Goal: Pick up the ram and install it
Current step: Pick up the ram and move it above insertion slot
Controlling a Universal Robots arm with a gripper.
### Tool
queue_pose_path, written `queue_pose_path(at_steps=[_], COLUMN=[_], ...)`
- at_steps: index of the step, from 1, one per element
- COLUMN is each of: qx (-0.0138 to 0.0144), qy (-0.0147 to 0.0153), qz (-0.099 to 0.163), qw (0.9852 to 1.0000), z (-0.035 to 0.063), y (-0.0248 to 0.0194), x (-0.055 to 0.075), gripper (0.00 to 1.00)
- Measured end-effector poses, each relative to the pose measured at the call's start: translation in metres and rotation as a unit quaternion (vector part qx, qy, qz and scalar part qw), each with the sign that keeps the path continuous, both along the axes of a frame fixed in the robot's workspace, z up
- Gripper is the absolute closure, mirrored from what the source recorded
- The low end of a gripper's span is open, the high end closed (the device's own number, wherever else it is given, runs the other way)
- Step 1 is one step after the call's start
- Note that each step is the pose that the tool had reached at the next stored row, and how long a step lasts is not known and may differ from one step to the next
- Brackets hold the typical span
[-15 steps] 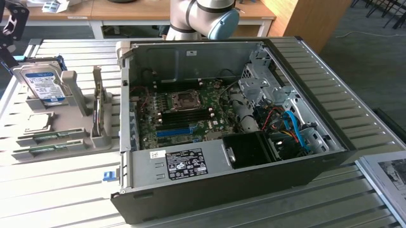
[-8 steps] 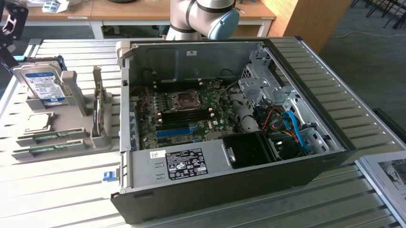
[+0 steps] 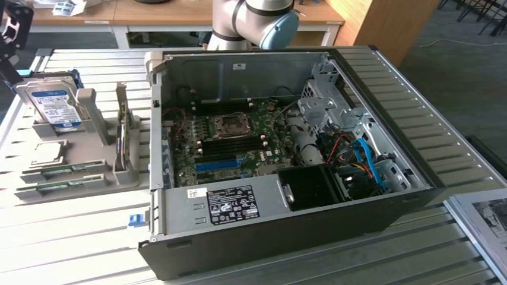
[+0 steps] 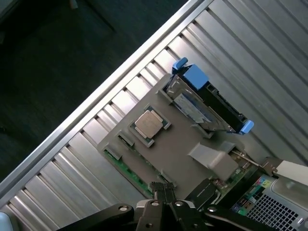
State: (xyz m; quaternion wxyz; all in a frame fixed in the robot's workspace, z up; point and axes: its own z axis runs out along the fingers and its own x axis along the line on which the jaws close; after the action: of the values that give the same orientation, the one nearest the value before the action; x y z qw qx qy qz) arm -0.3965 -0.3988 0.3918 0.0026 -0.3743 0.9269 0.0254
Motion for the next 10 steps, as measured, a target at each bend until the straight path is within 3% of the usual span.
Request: queue_pose_path(at_steps=[5, 10], qx=[0.0000, 0.0000], qy=[0.0000, 0.0000], qz=[0.028, 0.058], qw=[0.9996, 0.9983], z=[-0.0001, -0.0002], y=[0.0000, 0.0000], x=[0.0000, 0.0000], gripper=[0.90, 0.90])
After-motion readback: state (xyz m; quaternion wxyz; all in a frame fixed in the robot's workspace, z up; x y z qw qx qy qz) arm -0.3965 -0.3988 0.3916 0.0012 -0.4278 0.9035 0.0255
